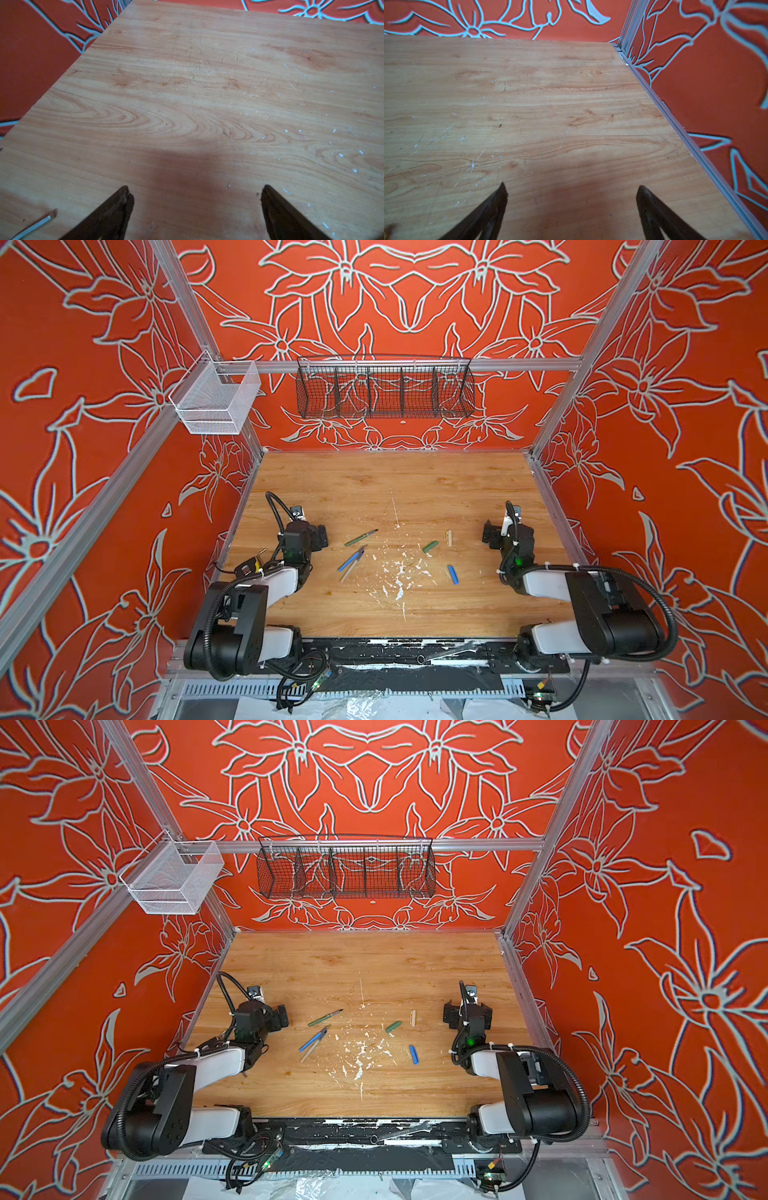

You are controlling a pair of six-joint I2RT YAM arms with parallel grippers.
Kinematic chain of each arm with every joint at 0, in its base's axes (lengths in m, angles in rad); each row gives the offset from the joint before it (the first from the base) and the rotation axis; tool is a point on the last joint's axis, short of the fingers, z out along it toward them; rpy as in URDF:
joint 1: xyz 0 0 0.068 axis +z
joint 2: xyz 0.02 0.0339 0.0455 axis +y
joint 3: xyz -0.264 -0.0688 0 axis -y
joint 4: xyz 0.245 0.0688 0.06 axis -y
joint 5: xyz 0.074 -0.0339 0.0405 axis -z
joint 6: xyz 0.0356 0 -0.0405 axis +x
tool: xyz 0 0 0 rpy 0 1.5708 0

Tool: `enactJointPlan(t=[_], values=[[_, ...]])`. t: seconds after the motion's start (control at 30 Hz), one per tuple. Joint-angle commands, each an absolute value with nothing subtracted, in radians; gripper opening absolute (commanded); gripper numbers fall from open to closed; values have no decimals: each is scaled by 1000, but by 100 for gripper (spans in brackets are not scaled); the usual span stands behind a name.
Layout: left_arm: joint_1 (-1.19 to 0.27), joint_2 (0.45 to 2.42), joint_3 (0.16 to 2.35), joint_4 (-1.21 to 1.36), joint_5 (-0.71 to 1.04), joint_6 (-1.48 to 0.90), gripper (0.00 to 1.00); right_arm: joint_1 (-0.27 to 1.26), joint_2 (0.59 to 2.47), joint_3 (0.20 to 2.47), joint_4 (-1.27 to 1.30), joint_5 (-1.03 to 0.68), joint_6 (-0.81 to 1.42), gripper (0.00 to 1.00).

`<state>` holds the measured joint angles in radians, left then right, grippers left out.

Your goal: Insert the pens into the pen caps

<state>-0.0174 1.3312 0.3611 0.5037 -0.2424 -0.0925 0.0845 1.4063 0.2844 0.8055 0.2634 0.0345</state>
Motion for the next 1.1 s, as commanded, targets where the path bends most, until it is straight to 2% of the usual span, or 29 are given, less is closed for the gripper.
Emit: enactJointPlan(t=[0.0, 0.9, 1.07], values=[[-11, 1339, 383, 530, -249, -83, 97, 81, 1415, 310, 824, 287, 20, 98], [-10, 1341, 385, 529, -249, -83, 97, 81, 1416, 313, 820, 286, 18, 97], [-10, 1335, 381, 534, -250, -82, 97, 83, 1407, 307, 840, 275, 5, 93]])
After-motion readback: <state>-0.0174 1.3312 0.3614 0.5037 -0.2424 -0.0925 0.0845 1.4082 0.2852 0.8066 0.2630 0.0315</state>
